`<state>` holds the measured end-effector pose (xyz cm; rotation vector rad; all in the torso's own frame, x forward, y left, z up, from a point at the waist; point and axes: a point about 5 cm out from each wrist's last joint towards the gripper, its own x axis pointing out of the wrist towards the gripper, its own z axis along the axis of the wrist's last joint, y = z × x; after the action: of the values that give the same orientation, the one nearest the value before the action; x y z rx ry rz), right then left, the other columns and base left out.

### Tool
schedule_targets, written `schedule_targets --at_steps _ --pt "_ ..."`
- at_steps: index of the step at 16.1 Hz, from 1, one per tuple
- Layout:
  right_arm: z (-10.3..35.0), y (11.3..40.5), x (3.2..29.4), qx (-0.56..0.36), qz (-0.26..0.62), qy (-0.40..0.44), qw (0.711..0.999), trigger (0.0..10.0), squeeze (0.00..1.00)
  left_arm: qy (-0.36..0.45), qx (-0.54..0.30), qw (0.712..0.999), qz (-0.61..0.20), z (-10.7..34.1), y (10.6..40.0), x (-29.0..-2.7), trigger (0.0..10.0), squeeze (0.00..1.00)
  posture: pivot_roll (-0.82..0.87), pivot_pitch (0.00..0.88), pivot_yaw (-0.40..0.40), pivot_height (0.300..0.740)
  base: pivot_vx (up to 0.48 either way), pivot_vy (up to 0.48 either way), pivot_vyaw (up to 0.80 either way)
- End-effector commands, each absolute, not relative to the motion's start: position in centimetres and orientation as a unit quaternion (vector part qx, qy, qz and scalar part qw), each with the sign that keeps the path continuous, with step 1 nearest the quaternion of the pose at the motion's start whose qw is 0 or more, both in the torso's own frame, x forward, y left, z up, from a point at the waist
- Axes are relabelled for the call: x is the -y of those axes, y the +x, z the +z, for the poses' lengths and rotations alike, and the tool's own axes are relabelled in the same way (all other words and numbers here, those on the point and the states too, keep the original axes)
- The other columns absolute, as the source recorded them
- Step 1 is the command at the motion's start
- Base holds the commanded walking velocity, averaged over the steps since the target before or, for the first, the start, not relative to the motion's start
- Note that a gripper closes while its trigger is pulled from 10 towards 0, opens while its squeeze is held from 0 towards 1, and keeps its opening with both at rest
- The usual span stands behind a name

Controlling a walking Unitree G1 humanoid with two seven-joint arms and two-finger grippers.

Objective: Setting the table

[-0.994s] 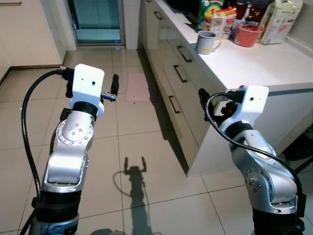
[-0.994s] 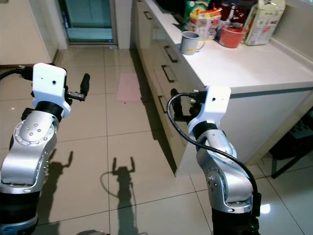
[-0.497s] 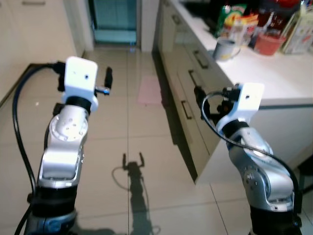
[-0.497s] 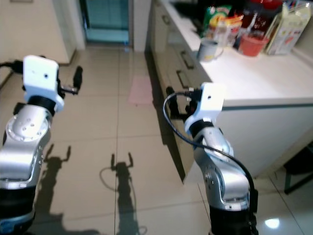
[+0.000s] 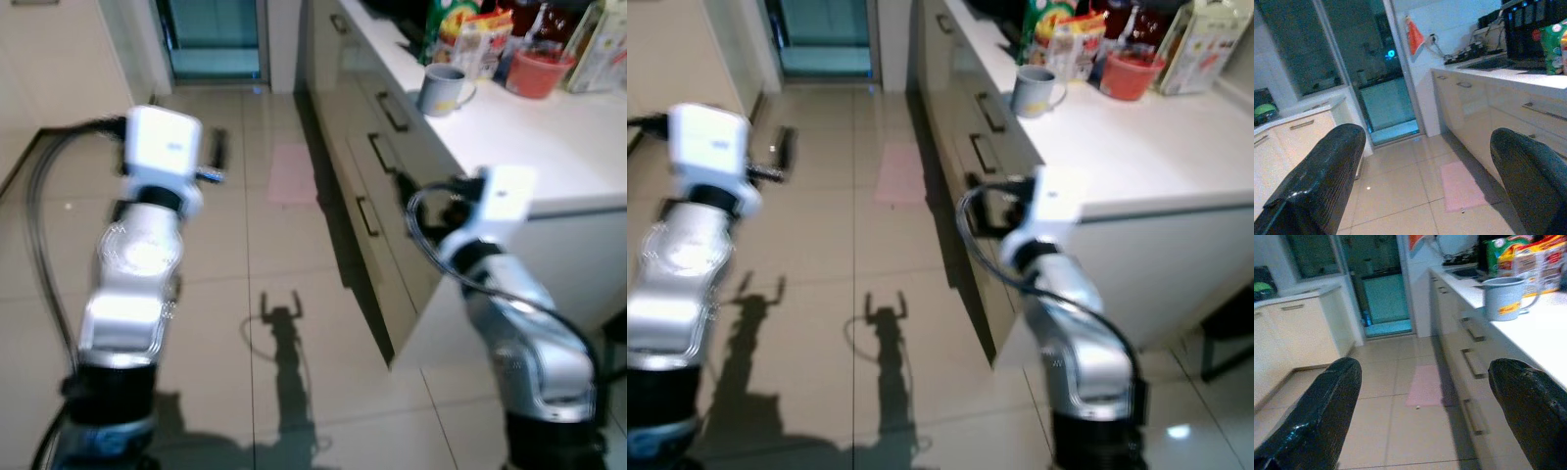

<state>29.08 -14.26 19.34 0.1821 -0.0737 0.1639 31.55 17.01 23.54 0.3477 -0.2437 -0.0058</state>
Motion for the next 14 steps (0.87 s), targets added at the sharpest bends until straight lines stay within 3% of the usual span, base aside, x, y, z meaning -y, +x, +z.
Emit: schedule_targets --at_steps 1,14 --pt "19.52 29.09 13.47 0.041 0.100 0.096 0.989 10.0 0.00 0.179 0.124 0.976 0.012 23.88 31.53 -17.73 10.0 0.00 0.04 0.000 -0.043 0.740 0.330 0.000 0.00" --pt "19.47 29.02 13.38 0.045 0.101 0.089 0.990 10.0 0.00 0.173 0.122 0.977 0.016 23.63 31.31 -18.04 10.0 0.00 0.04 0.000 -0.046 0.740 0.344 0.000 0.00"
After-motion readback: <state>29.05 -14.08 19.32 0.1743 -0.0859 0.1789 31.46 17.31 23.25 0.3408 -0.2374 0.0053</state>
